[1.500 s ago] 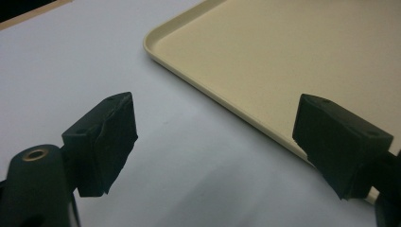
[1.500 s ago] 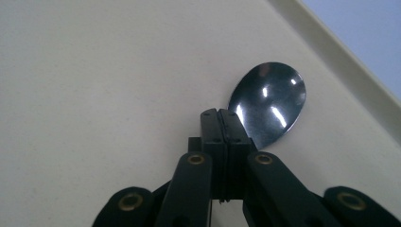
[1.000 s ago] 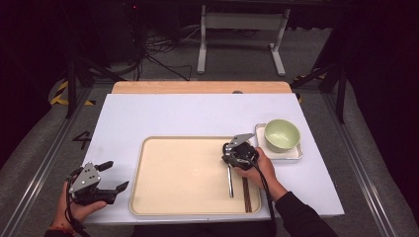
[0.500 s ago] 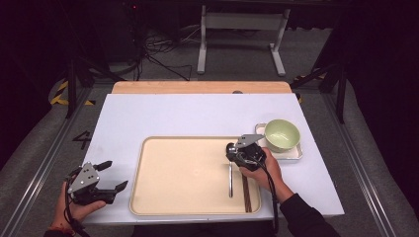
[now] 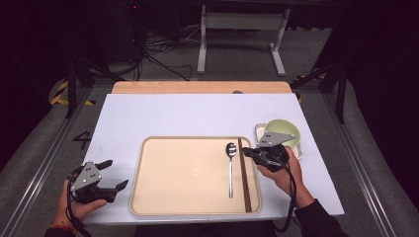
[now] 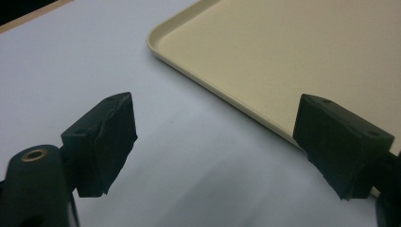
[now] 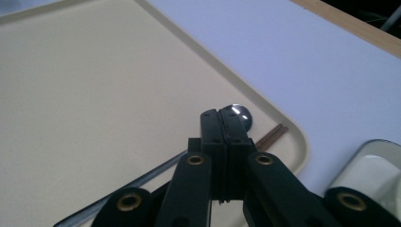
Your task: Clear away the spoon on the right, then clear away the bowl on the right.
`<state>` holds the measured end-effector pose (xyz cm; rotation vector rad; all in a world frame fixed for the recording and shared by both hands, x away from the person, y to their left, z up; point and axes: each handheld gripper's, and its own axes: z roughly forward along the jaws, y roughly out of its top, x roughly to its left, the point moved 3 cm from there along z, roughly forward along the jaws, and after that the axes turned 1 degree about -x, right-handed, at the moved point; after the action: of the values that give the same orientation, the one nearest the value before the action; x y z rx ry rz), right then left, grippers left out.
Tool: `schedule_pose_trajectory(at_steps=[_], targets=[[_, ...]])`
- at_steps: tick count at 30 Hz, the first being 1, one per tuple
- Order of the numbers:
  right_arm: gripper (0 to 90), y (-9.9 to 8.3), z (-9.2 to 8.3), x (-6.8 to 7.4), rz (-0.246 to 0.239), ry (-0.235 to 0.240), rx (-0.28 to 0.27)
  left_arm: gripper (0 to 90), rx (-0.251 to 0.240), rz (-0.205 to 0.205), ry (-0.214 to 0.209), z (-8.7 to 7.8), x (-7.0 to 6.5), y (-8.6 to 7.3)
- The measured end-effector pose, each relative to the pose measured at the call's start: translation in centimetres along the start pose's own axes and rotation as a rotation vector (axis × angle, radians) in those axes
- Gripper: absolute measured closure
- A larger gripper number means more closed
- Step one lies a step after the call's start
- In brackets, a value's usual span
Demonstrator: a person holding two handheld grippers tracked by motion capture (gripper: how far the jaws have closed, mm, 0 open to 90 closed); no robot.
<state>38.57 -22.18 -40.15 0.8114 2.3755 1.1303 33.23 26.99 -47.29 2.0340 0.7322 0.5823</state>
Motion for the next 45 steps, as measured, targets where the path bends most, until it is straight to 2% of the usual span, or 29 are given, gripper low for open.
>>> schedule_pose_trajectory(at_steps=[8,11,17,20,21,23,26,31,35,39,41,43,44,45], targets=[[88.5,-0.7,-2.4,-1.7,0.038,-0.043,-0.039,15.0,0.011,0.003,0.005,-0.1,0.0,-0.2],[85.9,-0.8,-3.4,-2.4,0.051,-0.062,-0.059,15.1,0.017,0.012,0.012,-0.1,0.0,-0.2],[78.1,-1.1,-5.0,-4.0,0.096,-0.121,-0.089,15.4,0.008,0.006,0.014,-0.4,0.0,-0.3],[74.2,-1.1,-5.6,-4.9,0.1,-0.16,-0.098,15.4,0.009,0.01,0.017,-0.5,0.1,-0.4],[74.2,-1.1,-5.6,-4.9,0.1,-0.16,-0.098,15.4,0.009,0.01,0.017,-0.5,0.1,-0.4],[70.4,-1.2,-5.9,-5.5,0.121,-0.177,-0.103,15.4,0.01,0.007,0.017,-0.5,0.0,-0.5],[63.2,-1.3,-5.9,-6.3,0.148,-0.201,-0.086,15.5,0.008,0.009,0.02,-0.7,0.0,-0.5],[45.2,-1.5,-5.9,-7.5,0.192,-0.233,-0.056,15.5,0.012,0.002,0.017,-0.9,-0.1,-0.7],[35.3,-2.0,-6.1,-8.7,0.215,-0.283,-0.032,15.5,0.021,0.009,0.021,-1.0,-0.2,-0.7],[30.4,-2.8,-6.3,-10.3,0.262,-0.329,-0.024,15.5,0.019,0.008,0.036,-1.3,-0.3,-0.8],[29.3,-3.4,-6.4,-11.3,0.294,-0.374,-0.017,15.6,0.015,0.008,0.04,-1.3,-0.2,-0.7],[28.3,-3.8,-6.3,-12.0,0.318,-0.374,-0.013,15.6,0.015,0.007,0.042,-1.2,-0.2,-0.7],[27.8,-4.2,-6.3,-12.4,0.333,-0.382,-0.004,15.6,0.017,0.018,0.044,-1.2,-0.1,-0.7],[27.5,-4.5,-6.2,-12.7,0.338,-0.391,0.003,15.6,0.018,0.009,0.04,-1.2,-0.2,-0.7]])
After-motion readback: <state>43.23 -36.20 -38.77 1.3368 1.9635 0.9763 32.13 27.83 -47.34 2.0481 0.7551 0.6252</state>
